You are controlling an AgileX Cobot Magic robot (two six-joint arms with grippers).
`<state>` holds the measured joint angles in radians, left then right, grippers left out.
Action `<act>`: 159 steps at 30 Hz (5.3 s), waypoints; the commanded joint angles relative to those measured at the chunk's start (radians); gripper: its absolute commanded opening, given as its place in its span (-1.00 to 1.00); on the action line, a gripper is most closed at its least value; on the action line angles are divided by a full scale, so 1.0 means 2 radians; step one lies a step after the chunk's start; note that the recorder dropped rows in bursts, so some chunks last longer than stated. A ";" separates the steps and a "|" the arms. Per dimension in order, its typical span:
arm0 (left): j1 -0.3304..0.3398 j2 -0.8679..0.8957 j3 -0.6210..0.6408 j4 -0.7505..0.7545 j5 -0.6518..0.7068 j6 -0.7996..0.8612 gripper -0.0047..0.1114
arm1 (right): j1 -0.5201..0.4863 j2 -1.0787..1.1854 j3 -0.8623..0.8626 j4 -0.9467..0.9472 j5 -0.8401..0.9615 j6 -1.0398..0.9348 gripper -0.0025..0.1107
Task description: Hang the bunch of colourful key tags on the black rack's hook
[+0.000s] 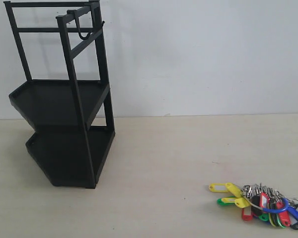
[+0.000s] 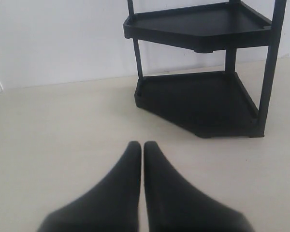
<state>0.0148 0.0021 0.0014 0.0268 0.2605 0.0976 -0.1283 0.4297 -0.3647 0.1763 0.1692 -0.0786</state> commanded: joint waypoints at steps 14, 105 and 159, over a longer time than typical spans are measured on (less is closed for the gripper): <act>-0.001 -0.001 -0.001 -0.002 -0.003 0.000 -0.84 | -0.001 0.006 -0.004 0.041 0.027 0.015 -0.96; -0.001 -0.001 -0.001 -0.002 -0.004 0.000 -0.84 | 0.000 0.638 -0.138 0.365 0.031 0.116 -0.31; -0.001 -0.001 -0.001 -0.002 -0.003 0.000 -0.84 | 0.000 0.646 -0.172 0.367 0.075 -0.031 -0.96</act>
<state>0.0148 0.0021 0.0014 0.0268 0.2605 0.0976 -0.1283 1.7577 -0.7089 0.9237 0.3110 -0.0392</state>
